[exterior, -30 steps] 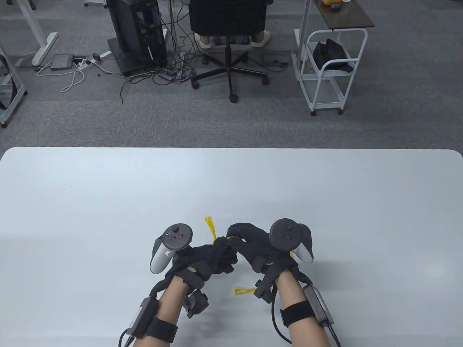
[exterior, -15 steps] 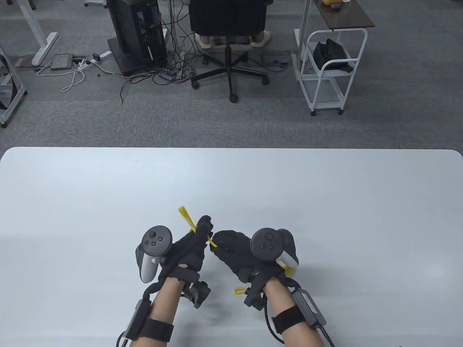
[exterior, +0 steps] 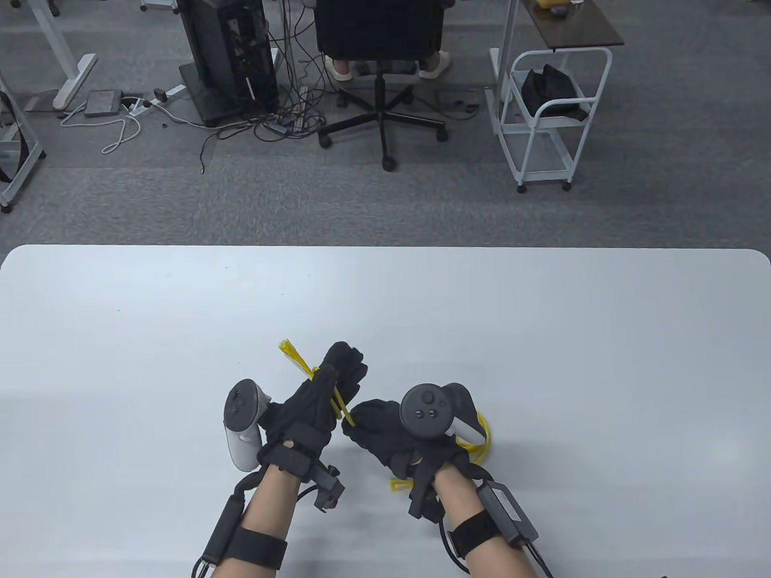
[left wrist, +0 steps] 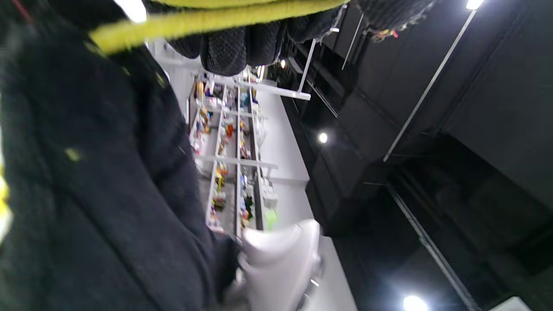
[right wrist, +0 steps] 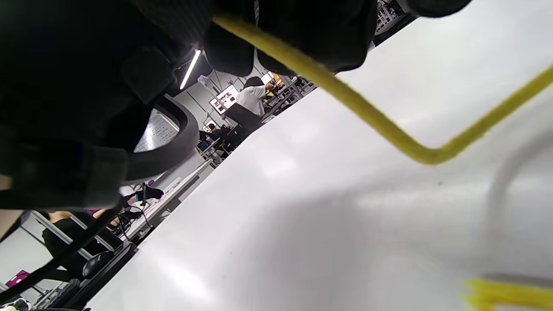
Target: Coil the rope
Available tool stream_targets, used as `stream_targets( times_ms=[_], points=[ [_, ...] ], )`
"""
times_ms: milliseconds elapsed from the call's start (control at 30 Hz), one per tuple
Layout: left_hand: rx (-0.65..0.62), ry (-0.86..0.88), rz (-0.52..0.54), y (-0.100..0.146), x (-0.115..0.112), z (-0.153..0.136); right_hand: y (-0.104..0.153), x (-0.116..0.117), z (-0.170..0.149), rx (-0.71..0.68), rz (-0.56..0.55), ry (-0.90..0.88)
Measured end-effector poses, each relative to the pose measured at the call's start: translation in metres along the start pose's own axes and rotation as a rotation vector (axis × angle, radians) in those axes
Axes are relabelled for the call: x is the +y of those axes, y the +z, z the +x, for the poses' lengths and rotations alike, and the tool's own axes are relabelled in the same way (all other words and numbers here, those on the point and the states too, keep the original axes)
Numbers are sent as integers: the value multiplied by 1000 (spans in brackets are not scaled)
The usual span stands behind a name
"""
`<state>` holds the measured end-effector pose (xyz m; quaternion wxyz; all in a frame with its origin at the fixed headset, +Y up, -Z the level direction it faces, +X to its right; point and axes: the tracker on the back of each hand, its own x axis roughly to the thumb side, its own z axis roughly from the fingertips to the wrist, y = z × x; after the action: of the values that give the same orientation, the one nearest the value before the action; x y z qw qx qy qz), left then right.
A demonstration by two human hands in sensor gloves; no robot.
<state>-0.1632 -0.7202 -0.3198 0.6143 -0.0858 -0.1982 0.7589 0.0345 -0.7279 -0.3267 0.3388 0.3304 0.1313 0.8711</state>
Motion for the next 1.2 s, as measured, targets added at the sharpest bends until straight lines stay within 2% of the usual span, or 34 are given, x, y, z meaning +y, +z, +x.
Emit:
stream_targets(
  times_ms=[400,800,1200],
  points=[
    [-18,62,-136,-4,-19,-2,-2,6,-9,70,33,41],
    [81,9,-270,-9,-31,-9,13,-24,-22,169,-168,149],
    [260,-114,-416,-10,-28,-16,22,-40,-27,180,-260,115]
  ],
)
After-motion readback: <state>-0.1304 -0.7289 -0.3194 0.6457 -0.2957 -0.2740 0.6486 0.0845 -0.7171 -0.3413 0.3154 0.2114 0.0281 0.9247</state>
